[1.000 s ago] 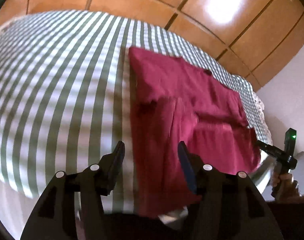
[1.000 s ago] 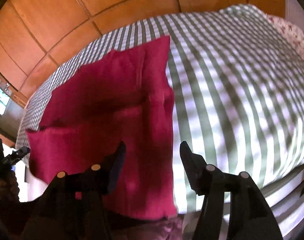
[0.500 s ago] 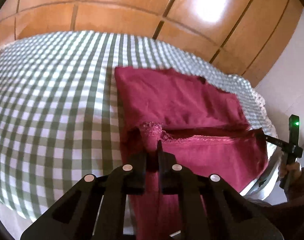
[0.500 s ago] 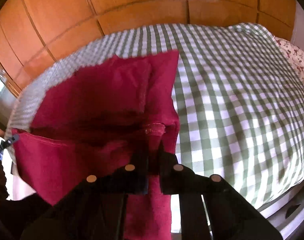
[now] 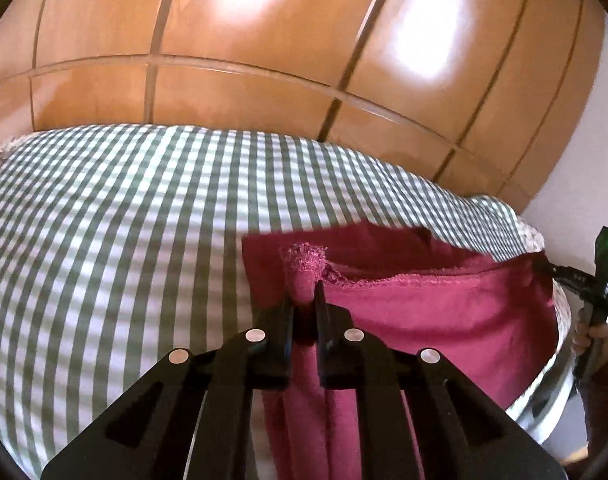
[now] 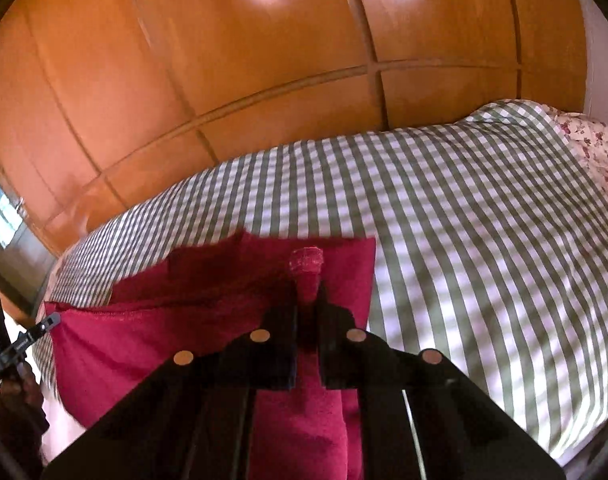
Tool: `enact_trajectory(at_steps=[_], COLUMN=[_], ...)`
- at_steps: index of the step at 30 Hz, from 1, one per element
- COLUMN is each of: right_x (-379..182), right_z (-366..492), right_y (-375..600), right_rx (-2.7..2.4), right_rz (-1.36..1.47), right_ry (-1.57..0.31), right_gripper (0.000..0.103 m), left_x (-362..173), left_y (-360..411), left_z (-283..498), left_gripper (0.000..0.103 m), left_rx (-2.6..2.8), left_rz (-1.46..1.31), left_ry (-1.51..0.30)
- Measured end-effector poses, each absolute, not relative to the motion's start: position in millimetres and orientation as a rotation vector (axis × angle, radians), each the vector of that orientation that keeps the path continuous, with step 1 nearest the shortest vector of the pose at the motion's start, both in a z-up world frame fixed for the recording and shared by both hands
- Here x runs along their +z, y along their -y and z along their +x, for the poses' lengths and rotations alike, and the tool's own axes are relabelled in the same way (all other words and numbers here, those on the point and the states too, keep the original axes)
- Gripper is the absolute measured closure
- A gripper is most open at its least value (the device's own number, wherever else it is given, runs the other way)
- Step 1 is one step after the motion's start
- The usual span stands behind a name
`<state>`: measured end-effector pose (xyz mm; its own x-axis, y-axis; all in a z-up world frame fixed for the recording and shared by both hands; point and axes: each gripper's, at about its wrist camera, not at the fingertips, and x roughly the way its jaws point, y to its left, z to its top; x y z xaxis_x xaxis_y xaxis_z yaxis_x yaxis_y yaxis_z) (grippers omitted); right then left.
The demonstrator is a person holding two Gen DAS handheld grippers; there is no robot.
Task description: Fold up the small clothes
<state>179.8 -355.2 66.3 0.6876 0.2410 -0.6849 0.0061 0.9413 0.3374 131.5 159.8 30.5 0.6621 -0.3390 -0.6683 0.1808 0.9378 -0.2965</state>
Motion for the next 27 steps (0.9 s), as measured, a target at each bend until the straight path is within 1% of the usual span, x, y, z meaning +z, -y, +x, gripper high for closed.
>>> enact_trajectory(at_steps=[5, 10, 13, 17, 19, 20, 21, 22, 23, 24, 27], right_x=[60, 37, 14, -22, -30, -30, -31, -30, -28, -22, -5], right_z=[221, 264, 285, 301, 303, 302, 302, 301, 299, 296, 279], right_y=[363, 370, 368, 366, 366, 367, 367, 367, 368, 367, 357], right_rx=[0.094, 0.036, -0.003, -0.034, -0.038, -0.036, -0.04, -0.046, -0.044, -0.047, -0.021], right_rz=[0.335, 0.364, 0.351, 0.335, 0.332, 0.332, 0.331, 0.325, 0.32, 0.307, 0.292], right_ry=[-0.796, -0.821, -0.87, -0.96, -0.976, -0.975, -0.975, -0.97, -0.96, -0.943, -0.886], right_gripper=[0.096, 0.097, 0.097, 0.096, 0.096, 0.094, 0.092, 0.081, 0.067, 0.066, 0.066], left_x=[31, 20, 2, -41, -53, -53, -50, -47, -41, -35, -12], left_y=[-152, -144, -138, -132, -130, -129, -130, -131, -132, -134, -136], left_z=[177, 220, 244, 268, 272, 271, 270, 269, 266, 262, 243], left_gripper=[0.096, 0.096, 0.096, 0.096, 0.096, 0.095, 0.091, 0.083, 0.078, 0.075, 0.074], left_rx=[-0.257, -0.199, -0.156, -0.094, -0.091, -0.09, -0.085, -0.075, -0.044, -0.025, -0.029], left_rz=[-0.193, -0.171, -0.152, -0.13, -0.111, -0.105, -0.107, -0.109, -0.102, -0.1, -0.113], left_ry=[-0.779, -0.793, -0.821, -0.936, -0.97, -0.967, -0.964, -0.962, -0.951, -0.935, -0.866])
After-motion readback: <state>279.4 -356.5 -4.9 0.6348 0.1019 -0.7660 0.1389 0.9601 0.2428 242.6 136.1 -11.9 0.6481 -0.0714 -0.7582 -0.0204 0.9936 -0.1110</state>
